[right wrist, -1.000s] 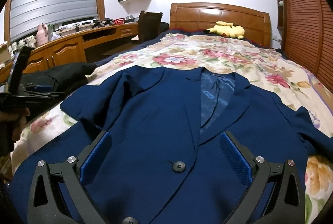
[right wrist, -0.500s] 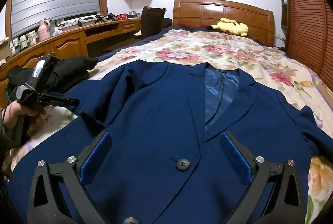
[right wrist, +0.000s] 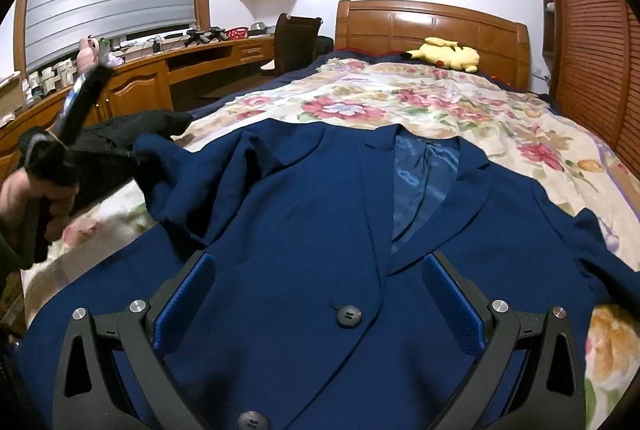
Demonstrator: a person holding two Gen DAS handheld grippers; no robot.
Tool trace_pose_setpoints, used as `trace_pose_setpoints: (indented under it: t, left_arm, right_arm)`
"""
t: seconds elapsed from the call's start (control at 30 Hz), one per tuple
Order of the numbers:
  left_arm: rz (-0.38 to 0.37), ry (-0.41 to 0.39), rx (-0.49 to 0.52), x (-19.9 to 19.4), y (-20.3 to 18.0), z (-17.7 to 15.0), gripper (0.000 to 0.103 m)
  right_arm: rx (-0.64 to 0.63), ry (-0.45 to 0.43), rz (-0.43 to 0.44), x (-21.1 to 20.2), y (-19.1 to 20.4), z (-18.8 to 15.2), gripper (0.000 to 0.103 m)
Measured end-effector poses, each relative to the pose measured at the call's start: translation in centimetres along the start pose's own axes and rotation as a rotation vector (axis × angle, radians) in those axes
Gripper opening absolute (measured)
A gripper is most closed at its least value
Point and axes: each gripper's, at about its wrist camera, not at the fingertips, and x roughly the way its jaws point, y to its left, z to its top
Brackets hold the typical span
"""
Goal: Fold large clothes
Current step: 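Grasp the jacket side panel with the left tool and fold it inward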
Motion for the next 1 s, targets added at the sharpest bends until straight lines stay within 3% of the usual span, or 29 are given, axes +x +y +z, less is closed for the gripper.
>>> trace_pose_setpoints:
  t: [0.17,0.37,0.57,0.8,0.87,0.93,1.0]
  left_arm:
    - [-0.075,-0.108,0.070,-4.5,-4.7,2.4,0.016]
    - [-0.154,-0.185,0.155,-7.8,-9.3,4.4,0.016]
    - [-0.247,-0.215,0.197,-9.4,-13.1,5.2,0.016]
    - [-0.269,-0.213,0.250,-9.6,-16.5,4.5,0.016]
    - [-0.267,-0.200,0.261,-9.2,-17.0,3.9,0.019]
    - [-0.300,-0.194,0.249,-8.9,-17.0,3.1,0.036]
    - [-0.321,-0.207,0.242,-9.0,-17.2,2.1,0.046]
  right_arm:
    - [0.007,-0.019,-0.030,-1.0,-0.9,0.2,0.103]
    - [0.043,-0.035,-0.056,-1.9,-2.4,0.2,0.103]
    - [0.059,-0.037,-0.081,-2.4,-3.2,0.0,0.103]
    - [0.095,-0.048,-0.113,-3.4,-4.4,-0.1,0.103]
    - [0.103,-0.046,-0.122,-3.6,-4.6,-0.3,0.103]
    - [0.106,-0.043,-0.131,-3.7,-4.6,-0.4,0.103]
    - [0.107,-0.039,-0.142,-3.8,-4.7,-0.6,0.103]
